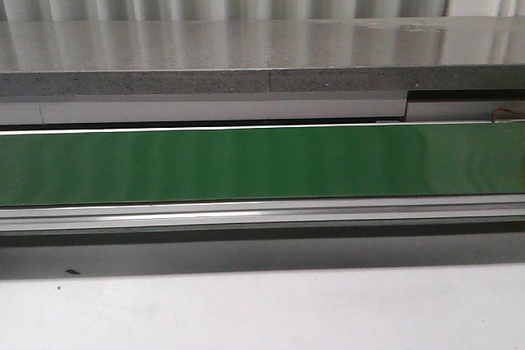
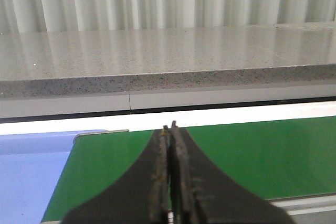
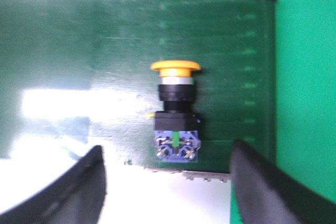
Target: Move button from right to left
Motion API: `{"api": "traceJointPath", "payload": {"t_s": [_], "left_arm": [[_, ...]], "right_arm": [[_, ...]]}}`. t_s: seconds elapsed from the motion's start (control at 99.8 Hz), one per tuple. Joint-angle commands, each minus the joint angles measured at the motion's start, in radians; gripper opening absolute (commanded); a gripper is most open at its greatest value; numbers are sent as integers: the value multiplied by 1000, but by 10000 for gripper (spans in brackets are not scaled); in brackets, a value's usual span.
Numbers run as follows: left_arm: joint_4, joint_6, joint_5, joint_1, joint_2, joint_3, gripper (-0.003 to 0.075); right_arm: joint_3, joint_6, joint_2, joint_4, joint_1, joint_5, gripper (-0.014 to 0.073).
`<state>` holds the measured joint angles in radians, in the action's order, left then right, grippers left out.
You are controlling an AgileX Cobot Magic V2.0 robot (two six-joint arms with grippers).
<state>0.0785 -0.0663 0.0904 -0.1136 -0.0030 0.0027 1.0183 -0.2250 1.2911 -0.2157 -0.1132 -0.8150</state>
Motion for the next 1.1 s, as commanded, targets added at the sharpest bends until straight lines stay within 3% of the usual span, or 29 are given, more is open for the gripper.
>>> {"api": "traceJointPath", "payload": {"t_s": [0.0,0.14,0.3,0.801,1.092], "left_arm": [[1,-7,-84,-7,-19,38,-20],[1,-7,-84,-7,-19,38,-20],[1,-7,-84,-7,-19,38,-20],[1,-7,-84,-7,-19,38,-20],[1,-7,-90,-7,-19,38,-20]], "right_arm": [[-19,-48,-93,-4,30,72,332],[-100,-48,-208,19,63,133,86],[-188,-48,-339,24,70,189,-71],[-536,-48,-860,24,70,334,-67],[-619,-48,-1078,24,70,363,-67]]}}
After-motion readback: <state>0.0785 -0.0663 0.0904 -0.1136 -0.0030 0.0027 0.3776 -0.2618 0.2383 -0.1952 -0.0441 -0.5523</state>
